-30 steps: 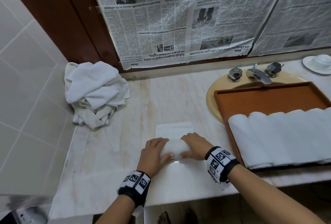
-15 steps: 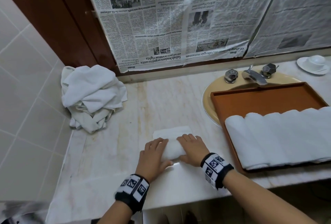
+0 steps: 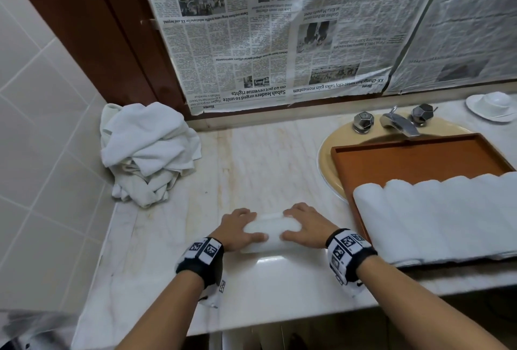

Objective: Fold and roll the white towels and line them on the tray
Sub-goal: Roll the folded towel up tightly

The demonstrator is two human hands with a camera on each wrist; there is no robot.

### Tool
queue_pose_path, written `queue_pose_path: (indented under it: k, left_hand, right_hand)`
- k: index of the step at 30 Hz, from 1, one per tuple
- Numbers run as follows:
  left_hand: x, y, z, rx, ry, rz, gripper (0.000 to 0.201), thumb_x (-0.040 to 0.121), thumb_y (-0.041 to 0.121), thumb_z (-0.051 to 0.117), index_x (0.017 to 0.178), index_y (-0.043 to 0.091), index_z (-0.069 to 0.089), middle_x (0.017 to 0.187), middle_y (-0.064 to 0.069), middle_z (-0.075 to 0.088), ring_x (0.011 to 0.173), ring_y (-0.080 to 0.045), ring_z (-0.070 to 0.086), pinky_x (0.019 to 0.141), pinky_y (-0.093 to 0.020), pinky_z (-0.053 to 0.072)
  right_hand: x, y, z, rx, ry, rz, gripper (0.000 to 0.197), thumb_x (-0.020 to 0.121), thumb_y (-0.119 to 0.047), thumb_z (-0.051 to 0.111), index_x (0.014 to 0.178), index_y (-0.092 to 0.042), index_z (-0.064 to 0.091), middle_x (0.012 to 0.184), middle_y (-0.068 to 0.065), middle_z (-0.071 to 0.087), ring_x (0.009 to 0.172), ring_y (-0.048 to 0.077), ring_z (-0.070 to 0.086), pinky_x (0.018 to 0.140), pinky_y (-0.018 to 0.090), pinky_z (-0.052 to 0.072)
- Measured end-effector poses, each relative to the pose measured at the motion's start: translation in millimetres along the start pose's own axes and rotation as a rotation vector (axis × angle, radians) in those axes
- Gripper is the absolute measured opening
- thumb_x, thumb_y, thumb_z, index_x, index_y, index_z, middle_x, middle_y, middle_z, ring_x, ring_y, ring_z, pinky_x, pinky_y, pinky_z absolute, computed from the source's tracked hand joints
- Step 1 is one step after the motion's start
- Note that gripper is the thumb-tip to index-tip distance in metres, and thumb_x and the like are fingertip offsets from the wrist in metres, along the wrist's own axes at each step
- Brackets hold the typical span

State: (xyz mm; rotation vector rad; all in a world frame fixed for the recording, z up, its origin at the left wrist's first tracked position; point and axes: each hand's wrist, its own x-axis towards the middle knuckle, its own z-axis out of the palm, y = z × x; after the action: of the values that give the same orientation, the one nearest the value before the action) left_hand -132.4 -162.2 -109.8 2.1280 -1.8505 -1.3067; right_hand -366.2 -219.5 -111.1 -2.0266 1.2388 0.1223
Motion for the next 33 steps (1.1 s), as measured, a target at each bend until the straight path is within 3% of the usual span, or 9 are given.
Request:
queue_pose_path:
  k: [3, 5, 7, 11, 14, 17, 20, 25, 33]
  left_hand:
    - [3, 1, -5, 0.023, -0.016, -0.026, 0.079, 0.083, 0.068, 0.061, 0.149, 0.028, 0.041, 0.156, 0.002, 0.033, 0.143, -0.023, 0.031, 0.115, -0.038, 0.026]
    - [2, 3, -9, 0.045, -0.051, -0.019, 0.065, 0.075, 0.077, 0.055, 0.120, 0.032, 0.061, 0.132, 0.000, 0.058, 0.118, -0.023, 0.056, 0.099, -0.034, 0.043]
    - [2, 6, -10, 0.035, -0.075, -0.014, 0.065, 0.068, 0.079, 0.054, 0.102, 0.026, 0.066, 0.105, 0.000, 0.066, 0.096, -0.022, 0.063, 0.086, -0.034, 0.049]
    - [-2, 12, -2, 0.049, -0.109, 0.007, 0.058, 0.083, 0.058, 0.067, 0.127, 0.021, 0.059, 0.114, -0.002, 0.055, 0.099, -0.018, 0.054, 0.083, -0.028, 0.043]
    - [-2, 10, 7, 0.075, -0.116, 0.018, 0.053, 0.078, 0.057, 0.070, 0.120, 0.026, 0.061, 0.112, 0.001, 0.053, 0.098, -0.016, 0.055, 0.073, -0.022, 0.042]
    - [0, 6, 13, 0.088, -0.127, 0.014, 0.058, 0.060, 0.069, 0.065, 0.106, 0.034, 0.057, 0.112, 0.002, 0.049, 0.101, -0.017, 0.053, 0.080, -0.029, 0.046]
    - [-4, 3, 18, 0.105, -0.127, 0.036, 0.057, 0.061, 0.067, 0.064, 0.105, 0.034, 0.053, 0.112, 0.005, 0.049, 0.102, -0.015, 0.051, 0.085, -0.031, 0.045]
    - [-15, 0, 19, 0.012, -0.137, 0.077, 0.046, 0.068, 0.059, 0.070, 0.099, 0.032, 0.050, 0.100, 0.006, 0.062, 0.085, -0.012, 0.058, 0.071, -0.026, 0.045]
    - [-21, 52, -16, -0.182, -0.079, 0.313, 0.051, 0.069, 0.062, 0.077, 0.117, 0.046, 0.066, 0.118, 0.027, 0.064, 0.106, 0.007, 0.058, 0.094, -0.020, 0.046]
  right_hand:
    - [7, -1, -4, -0.035, -0.025, 0.034, 0.075, 0.086, -0.058, 0.056, 0.150, -0.026, 0.032, 0.144, -0.001, 0.038, 0.134, 0.020, 0.033, 0.109, 0.040, 0.034]
    - [7, -2, -3, -0.013, -0.029, 0.056, 0.076, 0.087, -0.057, 0.056, 0.150, -0.023, 0.033, 0.141, 0.002, 0.041, 0.133, 0.021, 0.034, 0.109, 0.039, 0.033]
    - [6, -2, 0, 0.014, -0.037, 0.085, 0.075, 0.085, -0.056, 0.059, 0.147, -0.020, 0.037, 0.137, 0.003, 0.042, 0.131, 0.021, 0.034, 0.108, 0.038, 0.034]
    - [-1, -4, 6, -0.041, -0.123, 0.124, 0.072, 0.079, -0.060, 0.059, 0.135, -0.016, 0.049, 0.123, 0.002, 0.042, 0.124, 0.022, 0.034, 0.103, 0.041, 0.037]
    - [-10, -5, 10, -0.045, -0.164, 0.149, 0.072, 0.075, -0.063, 0.060, 0.130, -0.017, 0.052, 0.115, -0.001, 0.036, 0.122, 0.020, 0.034, 0.102, 0.042, 0.039]
    - [-19, -4, 12, -0.041, -0.177, 0.130, 0.065, 0.077, -0.059, 0.061, 0.127, -0.018, 0.051, 0.122, 0.001, 0.038, 0.120, 0.019, 0.033, 0.102, 0.044, 0.039]
    - [-26, -4, 13, -0.045, -0.172, 0.093, 0.060, 0.076, -0.059, 0.063, 0.119, -0.019, 0.052, 0.120, 0.002, 0.047, 0.112, 0.020, 0.043, 0.095, 0.039, 0.043]
    - [-42, -4, 10, 0.049, -0.177, 0.115, 0.051, 0.070, -0.061, 0.062, 0.106, -0.026, 0.051, 0.109, -0.001, 0.059, 0.096, 0.019, 0.056, 0.084, 0.035, 0.049]
    - [-80, 5, -54, 0.095, 0.042, 0.025, 0.045, 0.076, -0.056, 0.064, 0.110, -0.026, 0.059, 0.106, -0.007, 0.063, 0.097, 0.013, 0.058, 0.088, 0.032, 0.049]
